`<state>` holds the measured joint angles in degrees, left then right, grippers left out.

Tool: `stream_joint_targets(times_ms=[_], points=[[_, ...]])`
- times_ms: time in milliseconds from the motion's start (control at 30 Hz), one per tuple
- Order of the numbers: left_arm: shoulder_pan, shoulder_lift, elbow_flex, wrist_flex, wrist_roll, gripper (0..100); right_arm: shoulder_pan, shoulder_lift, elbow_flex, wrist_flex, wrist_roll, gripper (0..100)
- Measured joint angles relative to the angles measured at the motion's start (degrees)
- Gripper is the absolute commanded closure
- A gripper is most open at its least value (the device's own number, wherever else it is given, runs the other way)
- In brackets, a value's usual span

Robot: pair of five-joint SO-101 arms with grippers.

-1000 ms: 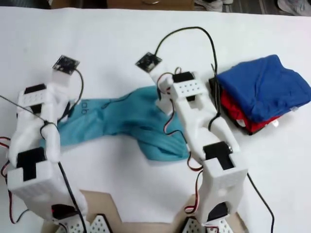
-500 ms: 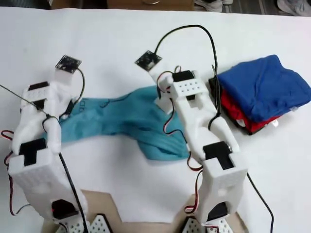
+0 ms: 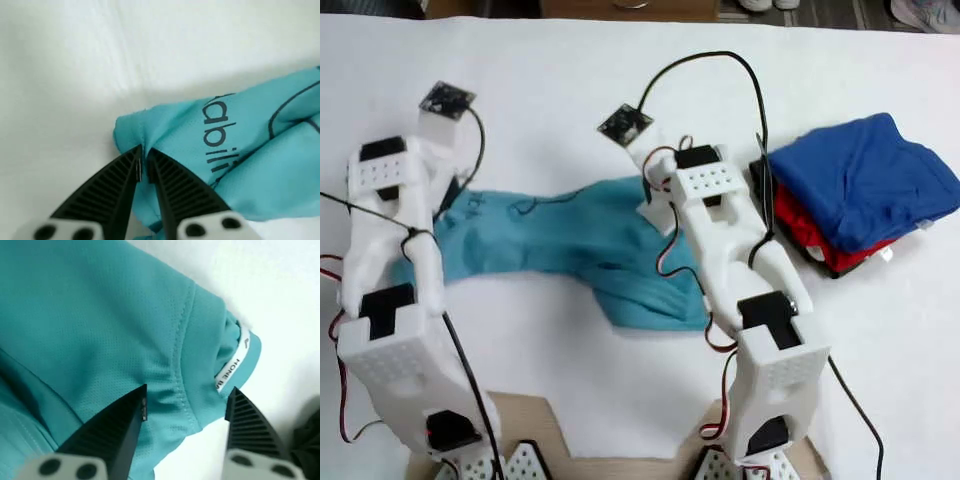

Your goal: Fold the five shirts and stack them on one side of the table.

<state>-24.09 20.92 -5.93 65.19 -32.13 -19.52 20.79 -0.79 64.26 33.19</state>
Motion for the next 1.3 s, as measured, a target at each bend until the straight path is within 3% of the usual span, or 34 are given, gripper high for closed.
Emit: stream_joint_targets(times_ms=[567,800,1067,1300], points=[[2.7,0.4,-15.3,3.5,0.7,98,-0.1,0.0,10.8,1.4,0.1,75.5],[2.7,2.8,-16.7,2.6,0.7,98,3.2,-0.5,14.4,1.4,7.3,75.5],[1.3,13.2,-16.7,-0.8,0.7,98,12.0,0.0,8.2,1.8,12.1,75.5],[0.9,13.7,-18.8,-2.5,0.7,97,11.4,0.0,1.1,5.6,12.0,75.5]])
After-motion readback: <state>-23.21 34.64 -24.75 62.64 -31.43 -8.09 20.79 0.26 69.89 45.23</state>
